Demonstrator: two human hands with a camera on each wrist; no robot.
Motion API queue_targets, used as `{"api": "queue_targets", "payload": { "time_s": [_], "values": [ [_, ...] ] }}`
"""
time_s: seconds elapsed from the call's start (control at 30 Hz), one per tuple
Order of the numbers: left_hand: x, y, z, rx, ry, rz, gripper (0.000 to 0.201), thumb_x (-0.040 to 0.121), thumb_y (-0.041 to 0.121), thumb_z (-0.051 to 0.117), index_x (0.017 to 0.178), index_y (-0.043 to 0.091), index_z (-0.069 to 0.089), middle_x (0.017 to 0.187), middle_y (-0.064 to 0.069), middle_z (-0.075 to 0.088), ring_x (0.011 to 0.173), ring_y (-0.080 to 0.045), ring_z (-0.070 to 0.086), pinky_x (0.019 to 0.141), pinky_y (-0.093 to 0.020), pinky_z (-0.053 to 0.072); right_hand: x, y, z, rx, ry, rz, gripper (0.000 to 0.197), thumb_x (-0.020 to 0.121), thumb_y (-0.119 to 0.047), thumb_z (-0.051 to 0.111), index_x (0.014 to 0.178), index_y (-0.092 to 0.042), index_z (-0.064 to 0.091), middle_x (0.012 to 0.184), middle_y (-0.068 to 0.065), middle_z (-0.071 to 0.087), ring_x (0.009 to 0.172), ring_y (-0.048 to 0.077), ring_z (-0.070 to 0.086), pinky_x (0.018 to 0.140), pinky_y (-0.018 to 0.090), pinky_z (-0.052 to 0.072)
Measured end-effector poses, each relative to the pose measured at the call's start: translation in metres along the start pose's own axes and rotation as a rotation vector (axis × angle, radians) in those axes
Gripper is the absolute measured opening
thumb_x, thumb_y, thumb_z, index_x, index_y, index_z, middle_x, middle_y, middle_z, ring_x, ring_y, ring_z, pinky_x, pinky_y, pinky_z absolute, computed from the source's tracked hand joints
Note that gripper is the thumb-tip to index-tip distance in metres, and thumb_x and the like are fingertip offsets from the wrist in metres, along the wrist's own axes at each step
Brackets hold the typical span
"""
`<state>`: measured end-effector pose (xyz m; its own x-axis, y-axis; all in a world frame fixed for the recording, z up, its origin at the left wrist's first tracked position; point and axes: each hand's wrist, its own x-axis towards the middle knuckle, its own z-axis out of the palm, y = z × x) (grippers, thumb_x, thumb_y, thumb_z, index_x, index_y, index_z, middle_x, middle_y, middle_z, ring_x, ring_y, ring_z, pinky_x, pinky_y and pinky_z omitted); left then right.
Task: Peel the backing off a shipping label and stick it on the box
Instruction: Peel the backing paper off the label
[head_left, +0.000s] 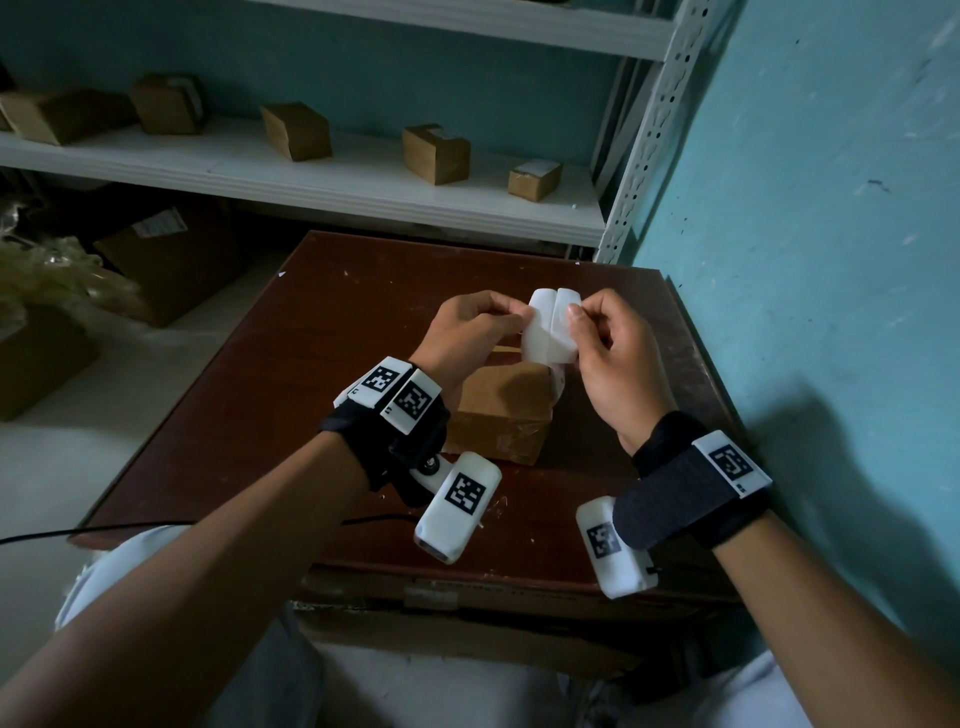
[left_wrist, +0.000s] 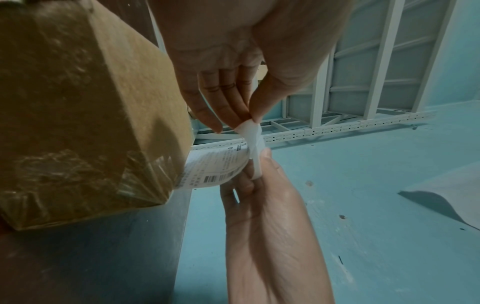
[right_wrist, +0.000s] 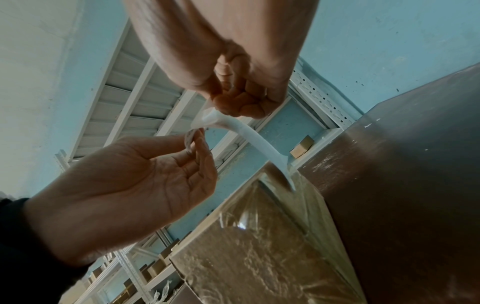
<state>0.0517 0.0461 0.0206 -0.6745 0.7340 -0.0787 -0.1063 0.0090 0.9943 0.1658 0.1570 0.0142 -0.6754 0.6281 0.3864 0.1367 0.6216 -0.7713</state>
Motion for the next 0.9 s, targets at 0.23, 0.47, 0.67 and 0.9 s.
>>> {"api": "queue_targets", "payload": {
  "time_s": [0.23, 0.47, 0.67, 0.9],
  "values": [
    [0.0003, 0.0, -0.0007, 0.012, -0.003, 0.004, 0.009, 0.092, 0.017, 0.06, 0.096, 0.01, 0.065, 0.109, -0.01, 0.066, 0.102, -0.022, 0.064, 0.084, -0.036, 0.055, 0.001, 0.0007, -0.0001, -0.002, 0.006, -0.004, 0.02, 0.1, -0.026, 0.048, 0.096, -0.008, 0.055, 0.091, 0.003, 0.061, 0.086, 0.017, 0.061, 0.074, 0.041, 0.056],
    [0.0007, -0.0006, -0.001, 0.006, -0.003, 0.001, 0.009, 0.092, 0.017, 0.061, 0.096, 0.01, 0.065, 0.108, -0.01, 0.066, 0.1, -0.022, 0.064, 0.08, -0.033, 0.054, 0.001, 0.0007, 0.0001, -0.005, 0.004, 0.001, 0.02, 0.1, -0.027, 0.048, 0.096, -0.008, 0.054, 0.091, 0.004, 0.061, 0.086, 0.018, 0.061, 0.075, 0.046, 0.055],
    [0.0002, 0.0001, -0.0012, 0.007, 0.002, 0.002, 0.01, 0.092, 0.017, 0.061, 0.098, 0.009, 0.065, 0.111, -0.011, 0.065, 0.105, -0.024, 0.063, 0.088, -0.038, 0.054, 0.0002, -0.001, -0.0009, 0.003, 0.002, 0.007, 0.02, 0.1, -0.027, 0.048, 0.095, -0.008, 0.054, 0.093, 0.006, 0.061, 0.088, 0.02, 0.061, 0.076, 0.048, 0.055],
    [-0.0001, 0.0016, -0.0002, -0.013, -0.007, -0.01, 0.008, 0.092, 0.016, 0.06, 0.096, 0.01, 0.064, 0.11, -0.011, 0.064, 0.103, -0.023, 0.063, 0.082, -0.035, 0.055, -0.0003, -0.0015, -0.0016, 0.01, -0.002, -0.002, 0.02, 0.1, -0.026, 0.048, 0.095, -0.007, 0.053, 0.091, 0.004, 0.06, 0.088, 0.018, 0.06, 0.075, 0.046, 0.056]
  ]
}}
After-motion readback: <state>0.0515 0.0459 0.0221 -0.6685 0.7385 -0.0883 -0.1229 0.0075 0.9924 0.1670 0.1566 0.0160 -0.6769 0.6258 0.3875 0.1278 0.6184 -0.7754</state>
